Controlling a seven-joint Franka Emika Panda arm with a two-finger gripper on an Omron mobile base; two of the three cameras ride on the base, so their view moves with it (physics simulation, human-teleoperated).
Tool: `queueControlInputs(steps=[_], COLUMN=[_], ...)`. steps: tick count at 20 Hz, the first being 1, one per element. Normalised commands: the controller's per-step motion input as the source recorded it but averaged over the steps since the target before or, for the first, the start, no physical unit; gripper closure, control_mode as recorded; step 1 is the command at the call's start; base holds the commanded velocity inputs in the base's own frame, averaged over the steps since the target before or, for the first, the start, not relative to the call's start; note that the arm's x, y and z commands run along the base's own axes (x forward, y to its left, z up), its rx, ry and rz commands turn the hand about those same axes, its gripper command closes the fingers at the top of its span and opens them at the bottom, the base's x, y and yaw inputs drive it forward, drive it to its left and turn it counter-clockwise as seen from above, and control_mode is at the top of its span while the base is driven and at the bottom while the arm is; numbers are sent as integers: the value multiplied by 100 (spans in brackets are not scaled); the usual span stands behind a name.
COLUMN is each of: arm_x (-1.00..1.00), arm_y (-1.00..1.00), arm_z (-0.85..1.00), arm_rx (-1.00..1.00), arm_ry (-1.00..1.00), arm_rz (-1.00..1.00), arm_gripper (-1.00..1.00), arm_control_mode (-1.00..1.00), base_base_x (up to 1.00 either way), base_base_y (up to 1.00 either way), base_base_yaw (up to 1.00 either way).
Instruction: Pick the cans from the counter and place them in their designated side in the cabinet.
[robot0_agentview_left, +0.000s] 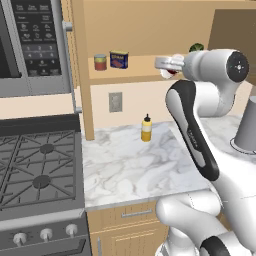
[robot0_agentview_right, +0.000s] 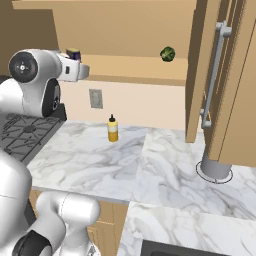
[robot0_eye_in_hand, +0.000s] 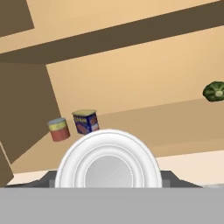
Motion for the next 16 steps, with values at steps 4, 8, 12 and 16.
queueControlInputs(steps=[4,8,12,16], arm_x=[16,13,11,13], arm_y=[0,0,0,0], arm_z=[0,0,0,0], arm_rx=[0,0,0,0], arm_ry=[0,0,0,0], arm_rz=[0,0,1,2], arm_gripper=[100,100,100,100], arm_control_mode=[-100,-100,-100,-100], base_base_x=[0,0,0,0], base_base_y=[0,0,0,0], base_base_yaw=[0,0,0,0])
